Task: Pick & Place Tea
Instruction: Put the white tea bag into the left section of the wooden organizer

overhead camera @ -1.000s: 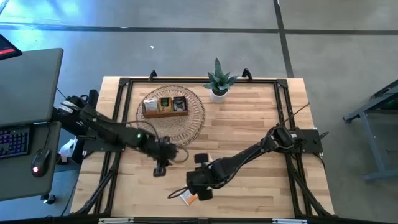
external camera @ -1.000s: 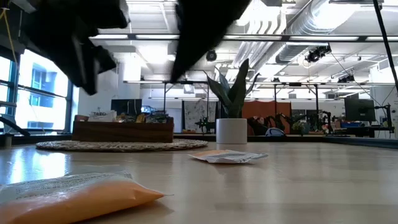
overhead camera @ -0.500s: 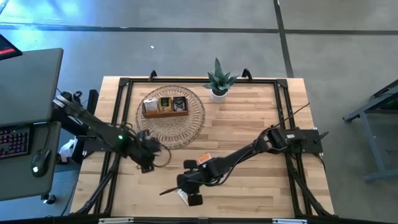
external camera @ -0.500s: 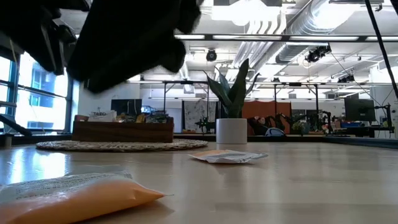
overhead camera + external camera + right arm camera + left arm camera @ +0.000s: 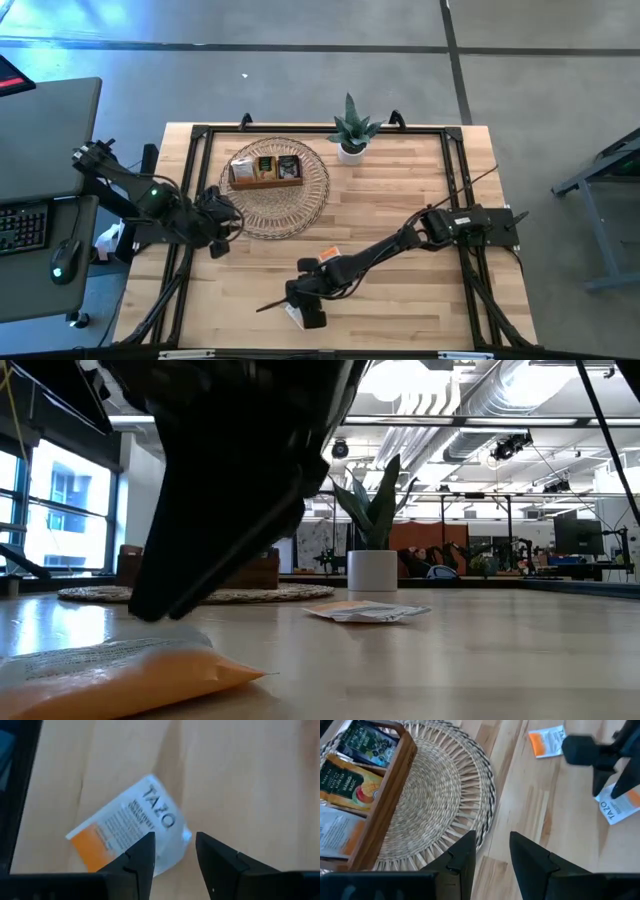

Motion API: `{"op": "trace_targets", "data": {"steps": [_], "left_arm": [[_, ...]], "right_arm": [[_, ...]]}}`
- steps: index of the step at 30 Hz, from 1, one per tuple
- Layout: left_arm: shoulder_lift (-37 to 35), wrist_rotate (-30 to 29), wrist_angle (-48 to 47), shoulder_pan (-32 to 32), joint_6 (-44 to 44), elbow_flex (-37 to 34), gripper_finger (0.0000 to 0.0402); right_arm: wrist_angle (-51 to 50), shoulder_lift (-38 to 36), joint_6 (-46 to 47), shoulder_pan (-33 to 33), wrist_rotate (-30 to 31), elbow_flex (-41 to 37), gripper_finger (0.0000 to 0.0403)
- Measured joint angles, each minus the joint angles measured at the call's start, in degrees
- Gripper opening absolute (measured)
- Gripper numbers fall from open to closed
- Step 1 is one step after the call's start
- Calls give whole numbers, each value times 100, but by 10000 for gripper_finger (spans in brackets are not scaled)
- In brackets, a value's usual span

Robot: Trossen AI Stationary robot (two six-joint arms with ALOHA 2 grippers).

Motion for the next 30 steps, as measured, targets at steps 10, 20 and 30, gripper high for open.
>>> {"op": "trace_targets", "data": {"steps": [10,20,30], "left_arm": [[-27,2,15,-2,39,0,117],[-31,0,19,0,37,0,117],[-31,-419,21,-2,157,0,117]], "right_arm": [[264,278,-121,-31,-228,19,118],[328,205,-651,-206,219,-5,23],[2306,43,-1023,-910,4924,-16,4]]}}
